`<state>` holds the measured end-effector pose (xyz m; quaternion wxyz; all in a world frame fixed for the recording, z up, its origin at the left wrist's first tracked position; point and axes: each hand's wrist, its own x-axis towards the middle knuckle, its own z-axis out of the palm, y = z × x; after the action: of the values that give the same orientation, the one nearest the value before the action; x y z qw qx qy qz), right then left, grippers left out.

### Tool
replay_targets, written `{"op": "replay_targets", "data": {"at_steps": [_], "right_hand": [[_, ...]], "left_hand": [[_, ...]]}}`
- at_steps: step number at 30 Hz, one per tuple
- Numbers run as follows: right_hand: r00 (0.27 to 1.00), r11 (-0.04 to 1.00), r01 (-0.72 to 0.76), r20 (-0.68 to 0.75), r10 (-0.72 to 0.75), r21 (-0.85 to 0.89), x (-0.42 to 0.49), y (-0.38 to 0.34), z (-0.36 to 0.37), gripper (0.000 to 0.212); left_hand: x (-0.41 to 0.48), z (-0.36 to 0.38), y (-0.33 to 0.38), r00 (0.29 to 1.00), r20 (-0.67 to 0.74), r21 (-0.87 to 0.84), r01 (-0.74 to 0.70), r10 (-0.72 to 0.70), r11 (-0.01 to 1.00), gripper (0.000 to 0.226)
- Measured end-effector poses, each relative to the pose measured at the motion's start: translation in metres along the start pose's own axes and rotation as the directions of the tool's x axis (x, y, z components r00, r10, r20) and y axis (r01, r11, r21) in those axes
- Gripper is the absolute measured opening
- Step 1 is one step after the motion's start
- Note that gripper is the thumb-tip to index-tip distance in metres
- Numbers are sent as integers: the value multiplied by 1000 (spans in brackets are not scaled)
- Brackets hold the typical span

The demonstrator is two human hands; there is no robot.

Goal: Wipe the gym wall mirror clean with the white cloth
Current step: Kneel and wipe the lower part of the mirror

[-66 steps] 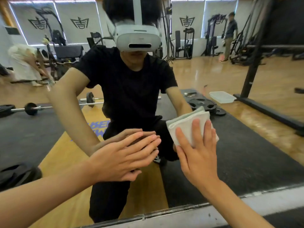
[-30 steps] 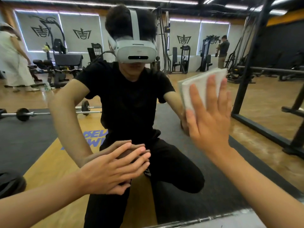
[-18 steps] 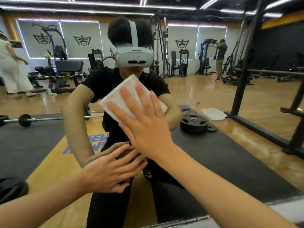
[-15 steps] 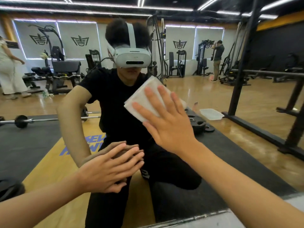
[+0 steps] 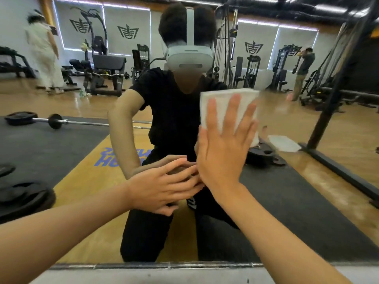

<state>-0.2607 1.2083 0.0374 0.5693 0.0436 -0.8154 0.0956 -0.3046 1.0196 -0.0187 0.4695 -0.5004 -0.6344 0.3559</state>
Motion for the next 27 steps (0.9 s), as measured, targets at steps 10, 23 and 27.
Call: {"op": "replay_targets", "data": {"at_steps": [10, 23, 27], "right_hand": [[964, 955, 265, 66, -258, -137, -22, 179, -38, 58], [1000, 996, -13, -18, 14, 93, -27, -12, 7, 57], [914, 914, 404, 25, -404, 30, -21, 59, -4, 50]], "left_hand": [[-3, 2, 0, 999, -45, -3, 28, -28, 1000, 88], [-2, 3, -1, 999, -47, 22, 17, -16, 1000, 85], [-4, 3, 1, 999, -40, 24, 17, -16, 1000, 88]]}}
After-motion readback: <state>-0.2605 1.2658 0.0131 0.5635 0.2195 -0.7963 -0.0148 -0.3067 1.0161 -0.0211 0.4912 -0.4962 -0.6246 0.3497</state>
